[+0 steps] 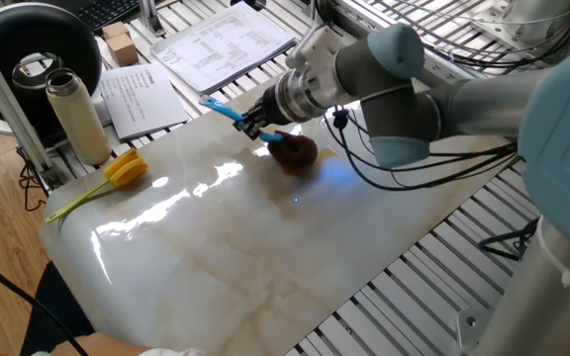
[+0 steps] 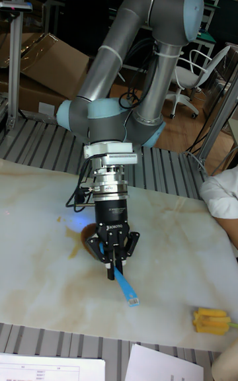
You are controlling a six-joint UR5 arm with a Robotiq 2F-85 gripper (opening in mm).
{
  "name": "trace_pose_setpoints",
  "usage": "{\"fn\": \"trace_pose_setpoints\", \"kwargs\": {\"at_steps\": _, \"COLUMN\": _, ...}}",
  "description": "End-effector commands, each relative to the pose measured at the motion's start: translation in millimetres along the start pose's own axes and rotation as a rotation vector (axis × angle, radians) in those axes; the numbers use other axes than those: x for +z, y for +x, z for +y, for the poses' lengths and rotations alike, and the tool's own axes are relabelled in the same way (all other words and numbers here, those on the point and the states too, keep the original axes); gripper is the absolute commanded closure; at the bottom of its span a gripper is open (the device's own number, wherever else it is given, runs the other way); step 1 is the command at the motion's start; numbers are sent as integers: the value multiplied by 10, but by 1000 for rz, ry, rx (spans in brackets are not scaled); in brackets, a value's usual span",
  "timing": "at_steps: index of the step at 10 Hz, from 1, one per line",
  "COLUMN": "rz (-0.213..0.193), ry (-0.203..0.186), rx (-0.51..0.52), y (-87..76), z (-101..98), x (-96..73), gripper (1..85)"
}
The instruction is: Scrub the table with a brush
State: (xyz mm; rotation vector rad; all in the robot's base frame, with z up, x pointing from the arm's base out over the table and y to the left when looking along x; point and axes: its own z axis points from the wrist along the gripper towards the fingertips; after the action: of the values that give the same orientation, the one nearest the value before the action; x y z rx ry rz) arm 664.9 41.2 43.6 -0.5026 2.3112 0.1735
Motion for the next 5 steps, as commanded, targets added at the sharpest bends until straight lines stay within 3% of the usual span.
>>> {"fn": "trace_pose_setpoints", "kwargs": {"at_steps": 1, "rz": -5, "ry": -28, "rx": -38, "y": 173, "z": -274, "x": -169, "gripper": 843}}
{"fn": "trace_pose_setpoints", "kwargs": {"at_steps": 5, "rz": -9, "ry": -103, "rx": -122, "y": 657, "z": -628, "x": -442, "gripper": 843}}
